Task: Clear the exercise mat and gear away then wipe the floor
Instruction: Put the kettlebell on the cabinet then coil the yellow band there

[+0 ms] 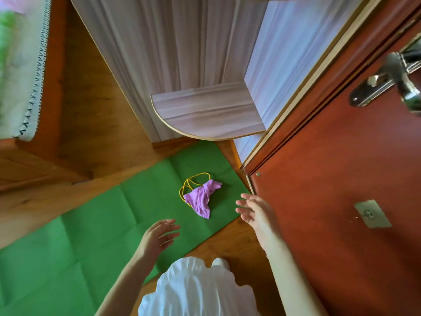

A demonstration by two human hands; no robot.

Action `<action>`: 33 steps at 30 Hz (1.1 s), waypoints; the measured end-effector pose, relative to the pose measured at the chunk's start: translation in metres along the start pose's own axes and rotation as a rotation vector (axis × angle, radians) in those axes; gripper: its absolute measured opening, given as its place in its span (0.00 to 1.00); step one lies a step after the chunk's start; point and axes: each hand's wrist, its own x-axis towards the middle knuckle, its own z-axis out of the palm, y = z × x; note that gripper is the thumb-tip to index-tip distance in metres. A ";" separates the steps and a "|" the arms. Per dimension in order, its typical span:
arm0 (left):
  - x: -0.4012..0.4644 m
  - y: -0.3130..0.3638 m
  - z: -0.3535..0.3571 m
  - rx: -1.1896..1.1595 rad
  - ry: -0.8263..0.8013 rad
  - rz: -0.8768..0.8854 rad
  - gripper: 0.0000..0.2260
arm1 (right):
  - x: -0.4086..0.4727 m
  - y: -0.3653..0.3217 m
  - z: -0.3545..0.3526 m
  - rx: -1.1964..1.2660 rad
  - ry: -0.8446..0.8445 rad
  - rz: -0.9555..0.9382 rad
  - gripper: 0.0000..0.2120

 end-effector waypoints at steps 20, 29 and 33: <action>0.356 -0.167 0.007 0.227 -0.097 0.077 0.08 | 0.323 0.267 0.011 -0.033 0.045 0.165 0.11; 0.531 -0.256 -0.014 0.509 -0.133 0.236 0.05 | 0.494 0.370 0.020 -0.381 0.005 -0.060 0.10; 0.597 -0.272 -0.005 0.625 -0.112 0.443 0.05 | 0.567 0.369 0.029 -0.785 0.018 -0.388 0.11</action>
